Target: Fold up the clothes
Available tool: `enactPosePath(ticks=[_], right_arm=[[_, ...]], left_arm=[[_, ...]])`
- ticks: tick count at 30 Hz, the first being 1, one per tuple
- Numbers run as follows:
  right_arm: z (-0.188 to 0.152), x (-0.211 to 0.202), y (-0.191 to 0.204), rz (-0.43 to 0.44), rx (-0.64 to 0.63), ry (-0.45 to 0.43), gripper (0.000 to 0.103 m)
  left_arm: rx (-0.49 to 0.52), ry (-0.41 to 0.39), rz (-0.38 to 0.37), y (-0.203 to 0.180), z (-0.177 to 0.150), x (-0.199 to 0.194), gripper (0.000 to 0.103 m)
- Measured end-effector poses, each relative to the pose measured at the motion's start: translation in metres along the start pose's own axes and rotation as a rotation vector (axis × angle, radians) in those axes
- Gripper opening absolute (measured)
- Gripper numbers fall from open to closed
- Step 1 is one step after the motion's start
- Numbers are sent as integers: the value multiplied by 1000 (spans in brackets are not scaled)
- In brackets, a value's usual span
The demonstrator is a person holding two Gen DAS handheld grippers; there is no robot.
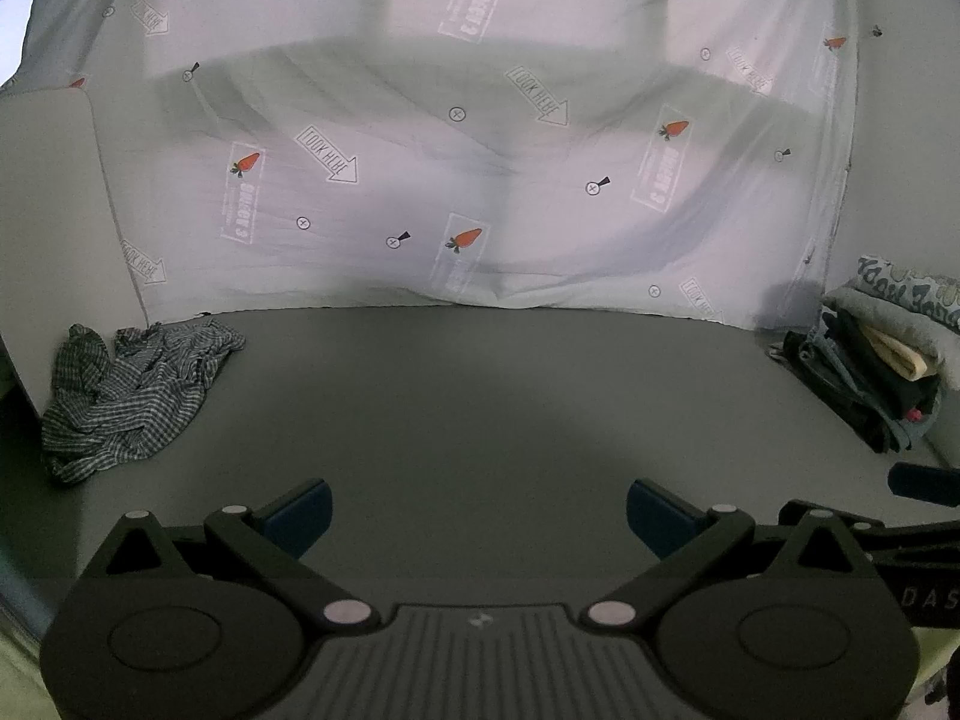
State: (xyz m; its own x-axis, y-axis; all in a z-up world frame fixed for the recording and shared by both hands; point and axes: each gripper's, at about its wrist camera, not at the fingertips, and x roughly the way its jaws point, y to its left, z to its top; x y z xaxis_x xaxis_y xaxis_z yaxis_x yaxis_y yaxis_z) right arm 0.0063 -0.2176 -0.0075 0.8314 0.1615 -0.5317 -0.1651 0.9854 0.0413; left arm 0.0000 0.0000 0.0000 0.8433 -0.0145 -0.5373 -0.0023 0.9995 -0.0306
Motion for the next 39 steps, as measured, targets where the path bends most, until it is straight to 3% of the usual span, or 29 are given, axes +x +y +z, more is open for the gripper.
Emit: enactPosePath(ticks=[39], right_arm=[[0, 3, 2, 15, -16, 16, 103]], left_arm=[[-19, 5, 1, 0, -3, 0, 103]])
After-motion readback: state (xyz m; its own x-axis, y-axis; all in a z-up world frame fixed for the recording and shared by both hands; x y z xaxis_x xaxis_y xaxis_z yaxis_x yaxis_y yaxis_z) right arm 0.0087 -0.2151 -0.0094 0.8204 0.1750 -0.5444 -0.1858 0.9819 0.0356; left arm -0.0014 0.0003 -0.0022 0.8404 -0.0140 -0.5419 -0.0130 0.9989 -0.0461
